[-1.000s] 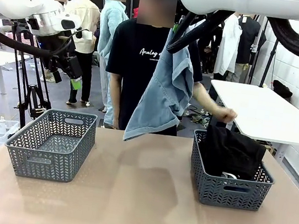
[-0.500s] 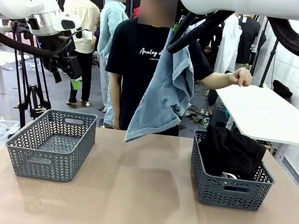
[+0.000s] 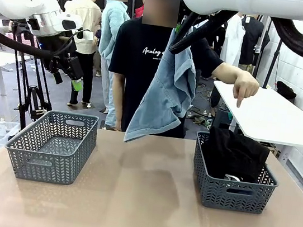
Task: Sort the tops and bottoms.
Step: Sort the clothes according to human instructions.
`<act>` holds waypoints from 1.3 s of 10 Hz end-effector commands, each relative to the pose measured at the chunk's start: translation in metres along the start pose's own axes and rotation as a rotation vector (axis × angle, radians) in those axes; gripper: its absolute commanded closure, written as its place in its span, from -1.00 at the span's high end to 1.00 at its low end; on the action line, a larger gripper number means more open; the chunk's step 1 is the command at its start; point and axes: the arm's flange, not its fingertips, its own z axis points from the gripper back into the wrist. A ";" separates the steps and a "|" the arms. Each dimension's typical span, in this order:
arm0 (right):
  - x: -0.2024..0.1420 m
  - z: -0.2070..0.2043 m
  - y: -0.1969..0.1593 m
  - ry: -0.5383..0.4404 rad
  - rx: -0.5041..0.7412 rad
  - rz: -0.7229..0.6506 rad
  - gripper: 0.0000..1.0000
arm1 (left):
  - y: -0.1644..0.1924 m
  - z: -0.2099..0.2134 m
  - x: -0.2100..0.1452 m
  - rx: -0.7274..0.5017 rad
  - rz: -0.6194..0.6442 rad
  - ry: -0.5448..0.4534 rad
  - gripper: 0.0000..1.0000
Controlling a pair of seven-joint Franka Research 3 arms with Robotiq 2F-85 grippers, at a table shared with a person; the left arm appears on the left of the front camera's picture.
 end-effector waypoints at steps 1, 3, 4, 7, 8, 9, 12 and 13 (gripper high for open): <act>0.002 0.003 0.000 -0.009 0.003 -0.001 -1.00 | 0.001 0.002 0.000 0.003 0.002 -0.010 1.00; 0.002 0.003 0.000 -0.009 0.003 -0.001 -1.00 | 0.001 0.002 0.000 0.003 0.002 -0.010 1.00; 0.002 0.003 0.000 -0.009 0.003 -0.001 -1.00 | 0.001 0.002 0.000 0.003 0.002 -0.010 1.00; 0.002 0.003 0.000 -0.009 0.003 -0.001 -1.00 | 0.001 0.002 0.000 0.003 0.002 -0.010 1.00; 0.000 0.000 0.000 0.000 0.000 0.000 -1.00 | 0.001 0.002 0.000 0.003 0.002 -0.010 1.00; 0.006 0.008 -0.005 -0.021 -0.002 0.016 -1.00 | 0.001 0.002 0.000 0.003 0.002 -0.010 1.00; 0.039 0.068 -0.028 -0.138 -0.012 0.034 -1.00 | 0.001 0.002 0.000 0.003 0.002 -0.010 1.00; 0.049 0.088 -0.040 -0.166 -0.046 0.027 -1.00 | 0.001 0.002 0.000 0.003 0.002 -0.010 1.00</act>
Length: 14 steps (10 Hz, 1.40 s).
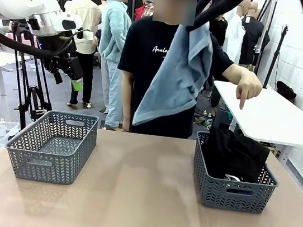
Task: Sort the tops and bottoms.
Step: Sort the clothes according to human instructions.
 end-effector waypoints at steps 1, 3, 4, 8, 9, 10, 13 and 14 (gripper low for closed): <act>0.022 0.029 -0.026 -0.045 -0.071 0.010 -1.00 | 0.001 0.002 0.000 0.003 0.001 -0.010 1.00; 0.027 0.043 -0.073 -0.058 -0.162 -0.054 -1.00 | 0.001 0.002 0.000 0.003 0.001 -0.010 1.00; 0.021 0.045 -0.095 -0.027 -0.181 -0.059 -1.00 | 0.001 0.002 0.000 0.003 0.001 -0.010 1.00; -0.023 0.010 -0.153 0.165 -0.231 -0.062 -1.00 | 0.001 0.002 0.000 0.003 0.001 -0.010 1.00; -0.033 -0.005 -0.157 0.213 -0.245 -0.069 -1.00 | 0.001 0.002 0.000 0.003 0.001 -0.010 1.00; -0.037 -0.014 -0.161 0.242 -0.245 -0.083 -1.00 | 0.001 0.002 0.000 0.003 0.001 -0.010 1.00; -0.042 -0.029 -0.161 0.254 -0.268 -0.092 -1.00 | 0.001 0.002 0.000 0.003 0.001 -0.010 1.00; -0.042 -0.029 -0.161 0.254 -0.268 -0.092 -1.00 | 0.001 0.002 0.000 0.003 0.001 -0.010 1.00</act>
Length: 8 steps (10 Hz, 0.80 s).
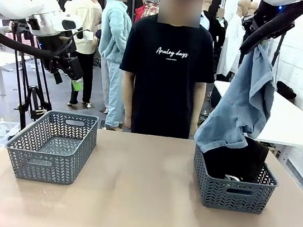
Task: Sort the tops and bottoms.
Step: Sort the clothes according to human instructions.
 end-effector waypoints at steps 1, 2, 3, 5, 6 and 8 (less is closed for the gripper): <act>0.002 0.007 -0.004 -0.022 0.013 -0.007 -1.00 | 0.001 0.002 0.000 0.003 0.001 -0.010 1.00; 0.002 0.007 -0.004 -0.022 0.013 -0.007 -1.00 | 0.001 0.002 0.000 0.003 0.001 -0.010 1.00; 0.001 0.002 -0.001 -0.005 0.000 -0.002 -1.00 | 0.001 0.002 0.000 0.003 0.001 -0.010 1.00; 0.004 -0.049 0.009 0.151 -0.236 0.095 -1.00 | 0.001 0.002 0.000 0.003 0.001 -0.010 1.00; -0.002 -0.071 0.004 0.198 -0.291 0.082 -1.00 | 0.001 0.002 0.000 0.003 0.001 -0.010 1.00; -0.023 -0.116 0.004 0.364 -0.115 0.055 -1.00 | 0.001 0.002 0.000 0.003 0.001 -0.010 1.00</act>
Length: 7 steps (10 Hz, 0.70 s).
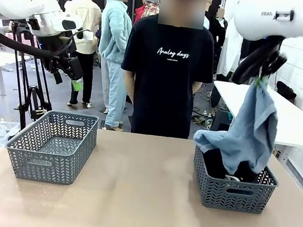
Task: Sort the tops and bottoms.
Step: Sort the clothes according to human instructions.
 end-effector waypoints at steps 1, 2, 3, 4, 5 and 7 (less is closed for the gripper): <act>-0.003 -0.019 0.008 0.120 0.134 -0.023 -1.00 | 0.001 0.002 0.000 0.003 0.001 -0.010 1.00; -0.007 -0.037 0.016 0.167 0.141 -0.025 -1.00 | 0.001 0.002 0.000 0.003 0.001 -0.010 1.00; -0.006 -0.061 0.028 0.190 0.164 -0.022 -1.00 | 0.001 0.002 0.000 0.003 0.001 -0.010 1.00; -0.006 -0.079 0.036 0.198 0.182 -0.012 -1.00 | 0.001 0.002 0.000 0.003 0.001 -0.010 1.00; -0.008 -0.090 0.042 0.217 0.209 -0.029 -1.00 | 0.001 0.002 0.000 0.003 0.001 -0.010 1.00; -0.005 -0.082 0.041 0.216 0.168 -0.022 -1.00 | 0.001 0.002 0.000 0.003 0.001 -0.010 1.00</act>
